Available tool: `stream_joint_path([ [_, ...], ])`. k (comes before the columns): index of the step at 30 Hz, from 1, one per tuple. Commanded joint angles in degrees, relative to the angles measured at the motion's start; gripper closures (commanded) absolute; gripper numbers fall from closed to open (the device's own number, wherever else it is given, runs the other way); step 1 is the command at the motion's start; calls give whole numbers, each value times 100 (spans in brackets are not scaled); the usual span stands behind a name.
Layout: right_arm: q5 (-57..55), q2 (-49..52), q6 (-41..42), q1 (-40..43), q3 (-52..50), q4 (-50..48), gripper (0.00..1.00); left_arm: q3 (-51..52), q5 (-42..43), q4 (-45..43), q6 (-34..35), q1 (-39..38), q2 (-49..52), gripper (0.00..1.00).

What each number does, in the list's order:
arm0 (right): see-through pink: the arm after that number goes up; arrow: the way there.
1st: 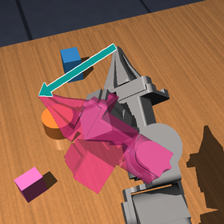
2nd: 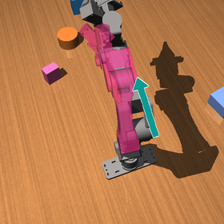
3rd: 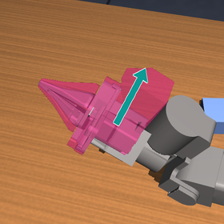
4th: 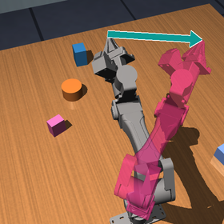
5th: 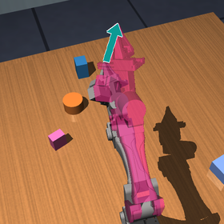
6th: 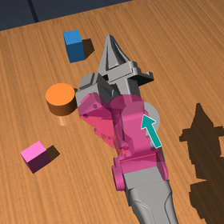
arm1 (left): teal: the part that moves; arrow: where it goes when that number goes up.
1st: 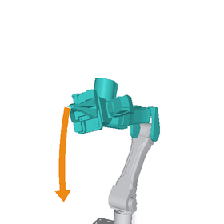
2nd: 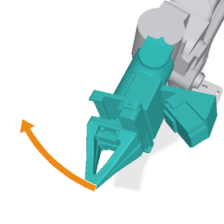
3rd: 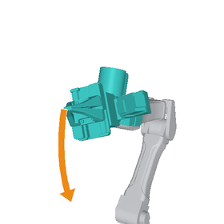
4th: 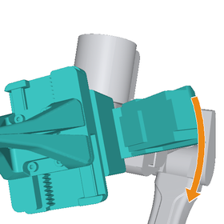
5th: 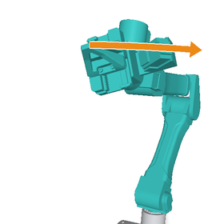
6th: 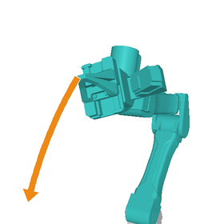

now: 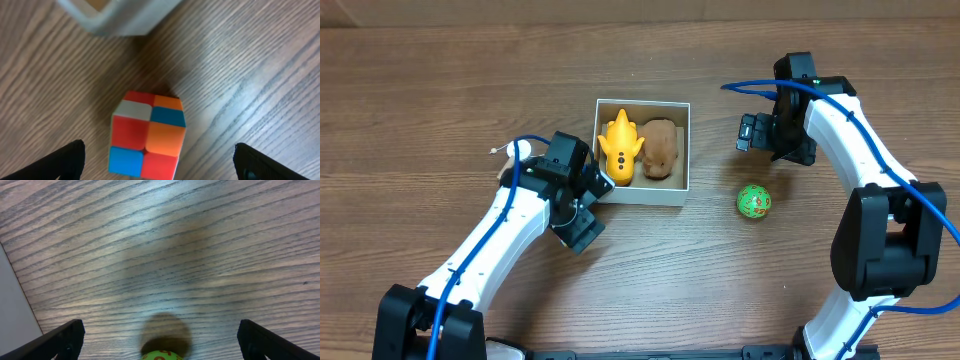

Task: Pack container
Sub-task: 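Move the left gripper down to the colored cube and grasp it, then lift the cube with the left gripper toward the box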

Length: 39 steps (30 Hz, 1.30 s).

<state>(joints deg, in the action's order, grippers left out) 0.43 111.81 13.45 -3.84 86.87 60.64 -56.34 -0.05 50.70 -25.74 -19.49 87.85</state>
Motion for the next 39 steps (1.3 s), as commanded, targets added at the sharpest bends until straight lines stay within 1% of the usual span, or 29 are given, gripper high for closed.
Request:
stream_joint_path([
  [1,-55,-81,-33,7,20,-26,0,380,155,-232,-304,35,-4,7],
  [12,-57,-81,-33,7,20,-24,0,782,-15,-870,-302,39,269,10],
  [19,-55,-81,-33,7,20,-24,0,837,-146,-1010,-295,39,623,11],
  [20,-57,-81,-33,7,20,-24,0,837,-140,-1029,-295,39,621,8],
  [21,-57,-81,-33,7,20,-26,0,837,-142,-1040,-295,39,621,0],
  [28,-55,-81,-33,7,20,-26,0,837,-140,-1047,-284,37,621,0],
  [31,-57,-81,-33,7,20,-24,0,837,-142,-1047,-125,37,621,0],
  [32,-55,-81,-33,7,20,-26,0,837,-153,-1045,-129,37,621,10],
  [35,-57,-81,-33,7,20,-26,0,826,-321,-1047,-129,37,621,43],
  [36,-57,-81,-33,7,20,-26,0,817,-339,-1045,-129,37,621,51],
  [38,-57,-81,-33,7,20,-24,0,807,-339,-1045,-129,37,621,61],
  [39,-55,-81,-33,7,20,-24,0,807,-341,-1045,-129,37,621,61],
])
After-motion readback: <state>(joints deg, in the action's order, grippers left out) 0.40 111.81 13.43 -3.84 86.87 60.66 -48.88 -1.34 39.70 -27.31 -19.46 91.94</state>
